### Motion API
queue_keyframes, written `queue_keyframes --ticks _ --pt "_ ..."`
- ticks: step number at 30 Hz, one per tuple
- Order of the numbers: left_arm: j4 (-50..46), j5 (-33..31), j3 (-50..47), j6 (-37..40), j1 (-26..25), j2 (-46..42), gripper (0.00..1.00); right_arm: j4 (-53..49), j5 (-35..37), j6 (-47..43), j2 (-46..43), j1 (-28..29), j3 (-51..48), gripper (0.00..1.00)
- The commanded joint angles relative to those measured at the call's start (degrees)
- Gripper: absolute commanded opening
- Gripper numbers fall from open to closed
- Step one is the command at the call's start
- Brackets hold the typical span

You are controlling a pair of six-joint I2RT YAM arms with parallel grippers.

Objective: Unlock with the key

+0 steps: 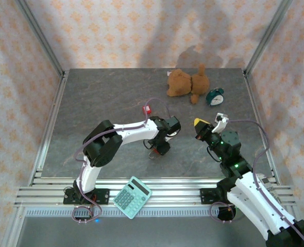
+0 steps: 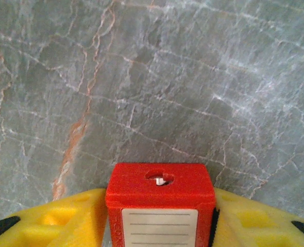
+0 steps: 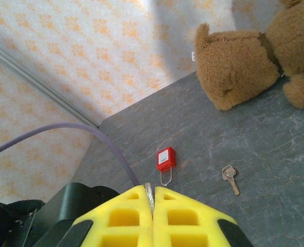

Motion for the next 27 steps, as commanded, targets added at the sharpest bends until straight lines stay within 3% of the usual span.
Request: queue_keyframes --ticks 1,21,27 --pt "-4.3 -2.6 -0.9 -1.2 0.2 -0.3 0.52 1.3 0.4 -0.3 -0.9 -0.2 -0.8 0.03" --pt "-7.5 -2.3 -1.0 -1.0 0.3 -2.4 0.53 1.8 0.3 0.0 -0.8 -0.2 -1.3 0.03" --pt "-4.3 -2.0 -1.9 -0.3 0.3 -1.3 0.46 2.0 -0.1 0.1 -0.8 -0.2 -1.3 0.03"
